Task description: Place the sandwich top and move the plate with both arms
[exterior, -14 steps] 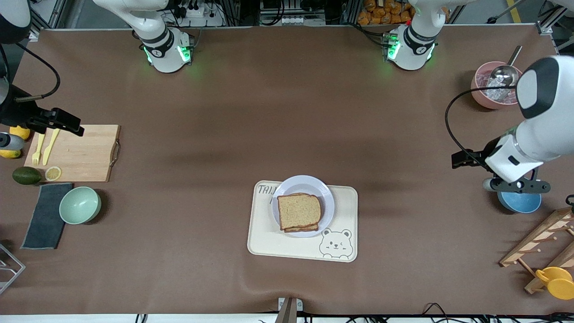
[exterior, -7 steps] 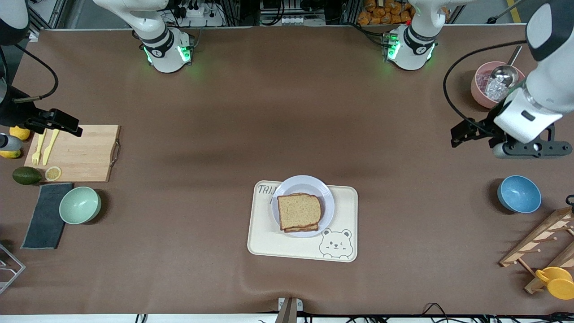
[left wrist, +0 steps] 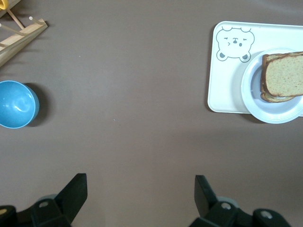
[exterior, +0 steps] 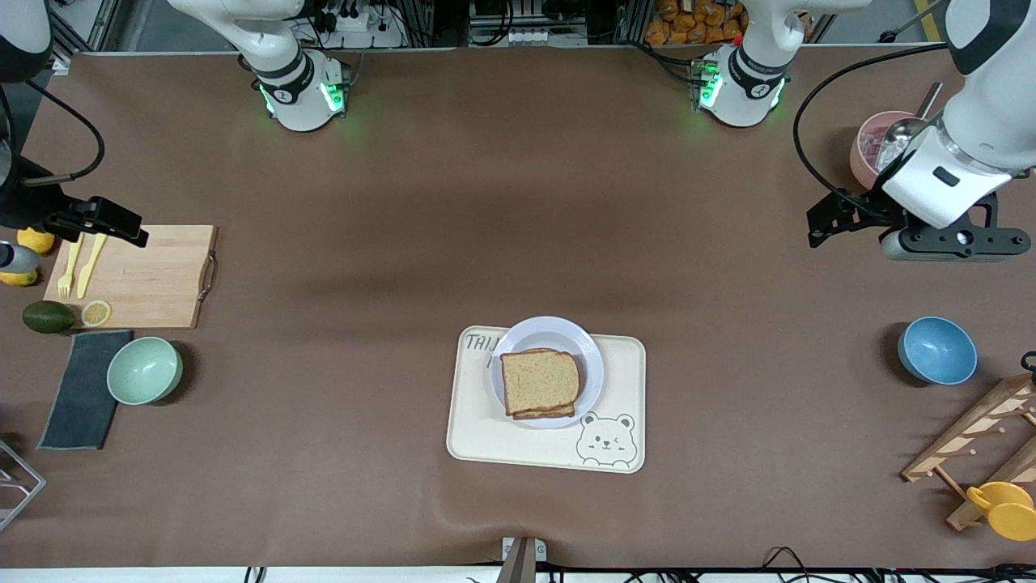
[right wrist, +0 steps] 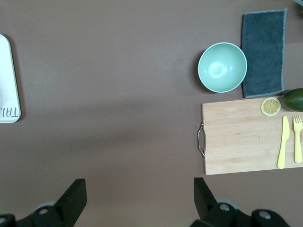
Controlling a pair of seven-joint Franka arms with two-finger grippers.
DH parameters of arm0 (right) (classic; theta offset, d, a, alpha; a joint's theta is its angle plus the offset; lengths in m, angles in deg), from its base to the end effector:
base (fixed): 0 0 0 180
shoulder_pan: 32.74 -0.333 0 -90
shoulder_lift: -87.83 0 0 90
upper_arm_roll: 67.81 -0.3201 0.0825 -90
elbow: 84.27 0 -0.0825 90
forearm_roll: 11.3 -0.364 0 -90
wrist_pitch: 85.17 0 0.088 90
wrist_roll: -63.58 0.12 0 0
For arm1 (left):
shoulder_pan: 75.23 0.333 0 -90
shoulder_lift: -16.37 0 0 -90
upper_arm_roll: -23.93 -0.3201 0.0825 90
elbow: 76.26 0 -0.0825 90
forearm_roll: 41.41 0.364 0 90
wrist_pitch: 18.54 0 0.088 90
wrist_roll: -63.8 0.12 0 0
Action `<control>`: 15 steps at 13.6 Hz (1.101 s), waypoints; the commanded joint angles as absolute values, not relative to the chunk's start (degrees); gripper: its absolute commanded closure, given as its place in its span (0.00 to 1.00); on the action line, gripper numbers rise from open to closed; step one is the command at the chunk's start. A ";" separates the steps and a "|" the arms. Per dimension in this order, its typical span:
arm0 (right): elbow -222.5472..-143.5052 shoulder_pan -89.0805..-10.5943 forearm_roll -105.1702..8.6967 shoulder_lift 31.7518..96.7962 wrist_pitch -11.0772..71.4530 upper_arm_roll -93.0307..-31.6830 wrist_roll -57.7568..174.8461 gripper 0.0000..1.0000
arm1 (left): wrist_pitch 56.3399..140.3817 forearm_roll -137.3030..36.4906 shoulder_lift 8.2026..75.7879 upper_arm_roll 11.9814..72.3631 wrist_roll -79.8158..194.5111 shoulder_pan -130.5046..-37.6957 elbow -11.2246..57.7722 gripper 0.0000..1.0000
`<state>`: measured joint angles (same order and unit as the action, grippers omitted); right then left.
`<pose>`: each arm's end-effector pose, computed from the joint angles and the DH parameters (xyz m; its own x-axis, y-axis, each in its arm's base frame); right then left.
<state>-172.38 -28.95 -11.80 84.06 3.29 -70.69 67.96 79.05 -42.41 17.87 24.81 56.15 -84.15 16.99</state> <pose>0.5505 -0.0086 0.5925 0.9939 -0.0918 -0.0603 -0.0925 -0.9957 -0.0074 0.5459 -0.0961 0.5874 0.9983 -0.0350 0.0467 -0.0362 -0.9991 0.0242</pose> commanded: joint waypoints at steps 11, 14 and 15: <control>-171.10 -28.17 -10.86 83.43 1.93 -71.41 68.94 0.00 | 78.32 -42.21 17.78 22.26 55.71 -86.65 14.97 0.00; -171.19 -28.08 -10.86 83.43 2.02 -71.32 68.85 0.00 | 78.23 -42.21 17.69 22.26 55.89 -86.56 15.06 0.00; -171.19 -28.08 -10.86 83.43 2.02 -71.41 69.02 0.00 | 78.14 -42.21 17.69 22.26 56.15 -86.48 15.06 0.00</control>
<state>-172.38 -28.94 -11.78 84.00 2.85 -70.65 67.97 79.05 -42.41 17.87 22.47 55.95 -86.25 15.68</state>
